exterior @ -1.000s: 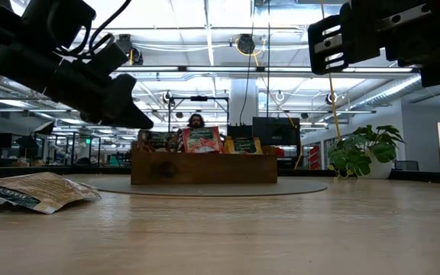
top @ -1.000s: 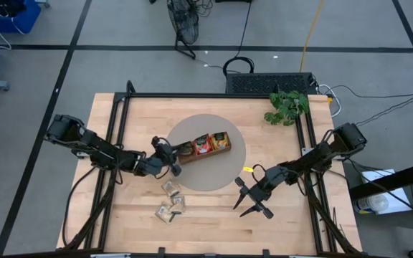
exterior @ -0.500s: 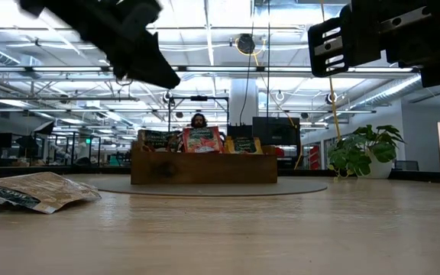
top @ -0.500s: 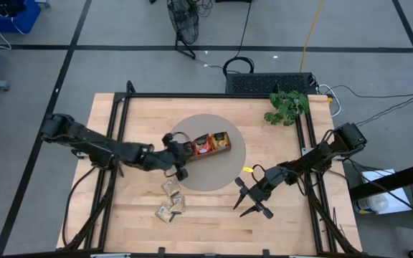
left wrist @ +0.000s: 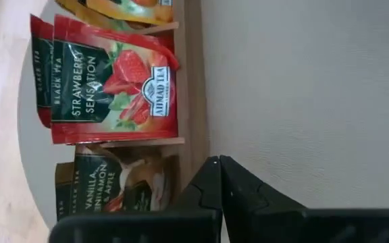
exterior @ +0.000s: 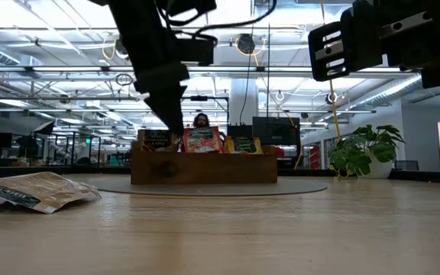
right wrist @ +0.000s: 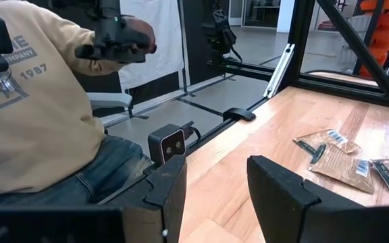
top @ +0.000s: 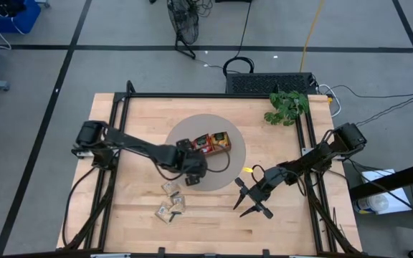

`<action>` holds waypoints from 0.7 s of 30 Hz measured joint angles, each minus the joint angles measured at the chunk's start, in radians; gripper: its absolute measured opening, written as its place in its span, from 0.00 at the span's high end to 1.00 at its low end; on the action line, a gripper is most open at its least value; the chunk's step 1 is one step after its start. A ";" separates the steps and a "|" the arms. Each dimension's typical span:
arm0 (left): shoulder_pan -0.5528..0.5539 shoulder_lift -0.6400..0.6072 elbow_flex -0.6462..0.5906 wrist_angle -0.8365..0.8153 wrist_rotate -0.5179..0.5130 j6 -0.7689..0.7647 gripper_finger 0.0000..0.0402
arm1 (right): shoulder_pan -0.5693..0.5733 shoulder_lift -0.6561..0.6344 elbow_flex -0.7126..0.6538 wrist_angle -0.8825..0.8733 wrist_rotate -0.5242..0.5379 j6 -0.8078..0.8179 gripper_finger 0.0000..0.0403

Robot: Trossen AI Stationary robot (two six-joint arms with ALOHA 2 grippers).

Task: Pick & Place Tea
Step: Put the brown tea bag into the wooden organizer

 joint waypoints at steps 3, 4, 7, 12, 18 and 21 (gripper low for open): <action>0.026 0.013 0.003 -0.040 0.006 -0.001 0.99 | 0.000 0.000 0.000 -0.001 -0.001 0.018 0.65; 0.036 0.013 0.000 -0.054 0.006 -0.007 0.99 | 0.000 0.000 0.000 -0.001 -0.001 0.021 0.65; 0.062 0.013 -0.006 -0.094 0.005 -0.027 1.00 | 0.000 0.000 0.000 -0.002 -0.001 0.020 0.65; 0.088 0.011 -0.007 -0.125 0.032 -0.033 1.00 | 0.000 0.000 0.000 -0.001 -0.001 0.019 0.65; 0.105 0.012 -0.007 -0.123 0.065 -0.033 1.00 | 0.000 0.000 0.000 -0.002 -0.001 0.019 0.65; 0.114 0.012 -0.009 -0.121 0.065 -0.034 1.00 | 0.000 0.000 0.000 -0.001 -0.001 0.019 0.65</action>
